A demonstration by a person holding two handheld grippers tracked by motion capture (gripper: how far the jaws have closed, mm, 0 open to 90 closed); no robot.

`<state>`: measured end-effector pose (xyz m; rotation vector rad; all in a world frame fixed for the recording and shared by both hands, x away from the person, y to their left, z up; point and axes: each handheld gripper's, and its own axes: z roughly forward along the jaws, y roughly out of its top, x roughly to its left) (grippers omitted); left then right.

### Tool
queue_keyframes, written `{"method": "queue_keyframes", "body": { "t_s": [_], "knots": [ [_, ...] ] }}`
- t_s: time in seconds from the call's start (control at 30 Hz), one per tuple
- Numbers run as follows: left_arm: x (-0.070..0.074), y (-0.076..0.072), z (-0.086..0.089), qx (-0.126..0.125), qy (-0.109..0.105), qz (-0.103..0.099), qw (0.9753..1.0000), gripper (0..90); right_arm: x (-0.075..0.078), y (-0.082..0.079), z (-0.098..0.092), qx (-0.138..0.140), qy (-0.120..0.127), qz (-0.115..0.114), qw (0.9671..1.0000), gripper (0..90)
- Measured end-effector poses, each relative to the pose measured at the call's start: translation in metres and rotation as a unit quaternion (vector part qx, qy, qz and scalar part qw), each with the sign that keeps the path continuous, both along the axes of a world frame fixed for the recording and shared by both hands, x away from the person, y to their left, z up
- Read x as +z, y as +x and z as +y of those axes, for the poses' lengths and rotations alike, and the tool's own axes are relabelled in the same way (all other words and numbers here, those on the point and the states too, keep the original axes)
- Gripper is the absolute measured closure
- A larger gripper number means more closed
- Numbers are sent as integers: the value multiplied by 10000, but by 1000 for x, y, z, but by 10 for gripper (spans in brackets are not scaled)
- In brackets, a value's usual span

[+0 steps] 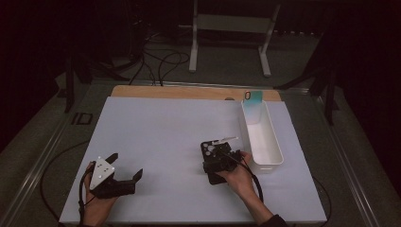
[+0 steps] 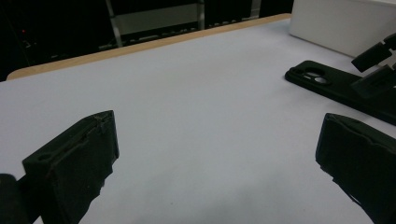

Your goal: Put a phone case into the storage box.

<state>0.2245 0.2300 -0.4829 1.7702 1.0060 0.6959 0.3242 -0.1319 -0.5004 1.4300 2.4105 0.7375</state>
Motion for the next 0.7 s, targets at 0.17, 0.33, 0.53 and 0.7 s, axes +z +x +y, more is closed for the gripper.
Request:
{"method": "queue_keyframes", "body": {
  "t_s": [0.17,0.33,0.53,0.7],
  "knots": [
    [0,0,-1,1,3,5,10000,0,-6,1,-2,-63,-105,158,9998,80],
    [0,0,0,3,2,9,10000,0,-9,0,0,-25,-186,211,9996,80],
    [0,0,-1,2,9,14,10000,0,-13,-3,-3,-122,-110,252,9995,76],
    [-1,0,-1,-12,12,13,10000,0,-14,-9,1,-133,-277,183,9994,76]
  ]
}}
